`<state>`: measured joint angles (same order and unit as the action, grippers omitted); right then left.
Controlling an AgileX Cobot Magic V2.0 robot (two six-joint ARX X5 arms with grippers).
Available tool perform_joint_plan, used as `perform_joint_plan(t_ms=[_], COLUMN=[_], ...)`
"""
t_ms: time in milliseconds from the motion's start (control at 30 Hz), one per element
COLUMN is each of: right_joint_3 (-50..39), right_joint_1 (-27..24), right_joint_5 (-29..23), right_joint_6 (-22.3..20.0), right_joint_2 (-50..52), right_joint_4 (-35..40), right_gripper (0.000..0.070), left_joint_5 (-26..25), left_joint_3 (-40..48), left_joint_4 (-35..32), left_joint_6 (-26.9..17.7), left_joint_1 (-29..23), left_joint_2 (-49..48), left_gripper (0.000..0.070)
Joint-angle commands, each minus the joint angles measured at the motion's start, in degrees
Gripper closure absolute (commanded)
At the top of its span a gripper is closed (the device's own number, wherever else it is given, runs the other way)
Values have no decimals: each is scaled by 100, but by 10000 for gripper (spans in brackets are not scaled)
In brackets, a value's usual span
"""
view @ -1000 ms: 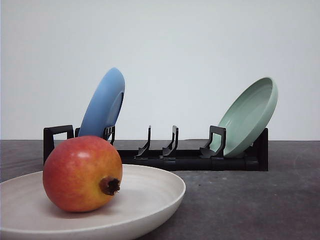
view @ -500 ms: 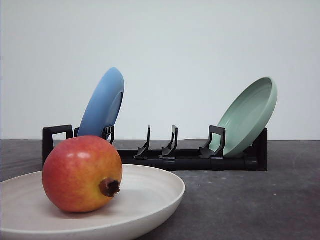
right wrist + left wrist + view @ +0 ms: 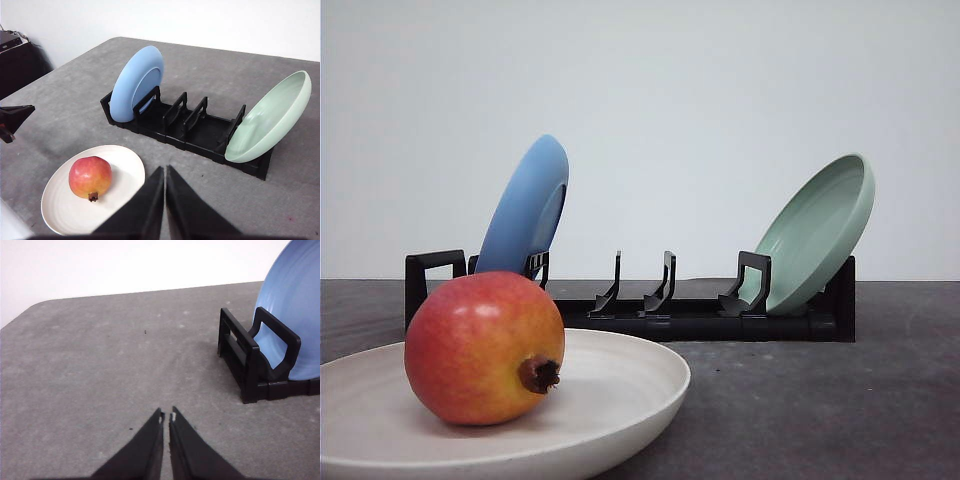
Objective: Place pomegranate in white plate
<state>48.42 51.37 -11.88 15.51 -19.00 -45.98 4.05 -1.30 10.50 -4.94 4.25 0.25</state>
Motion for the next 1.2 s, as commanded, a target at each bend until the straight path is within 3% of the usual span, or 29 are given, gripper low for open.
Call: perform_joint_plan(t_ms=[0,1167], right_joint_3=[44,42], right_joint_1=[61,-65], right_joint_5=[-16,-25], right_joint_6=[52,-12], right_joint_2=[-33,-31], right_joint_4=[57,55], right_gripper=[700,700], left_joint_5=[-26,-24], left_joint_3=[63,63], left_joint_4=[20,17], left_joint_6=[-23,-16], left_joint_1=[-7,-7], left_joint_2=[-9,-9], left_gripper=[700,700])
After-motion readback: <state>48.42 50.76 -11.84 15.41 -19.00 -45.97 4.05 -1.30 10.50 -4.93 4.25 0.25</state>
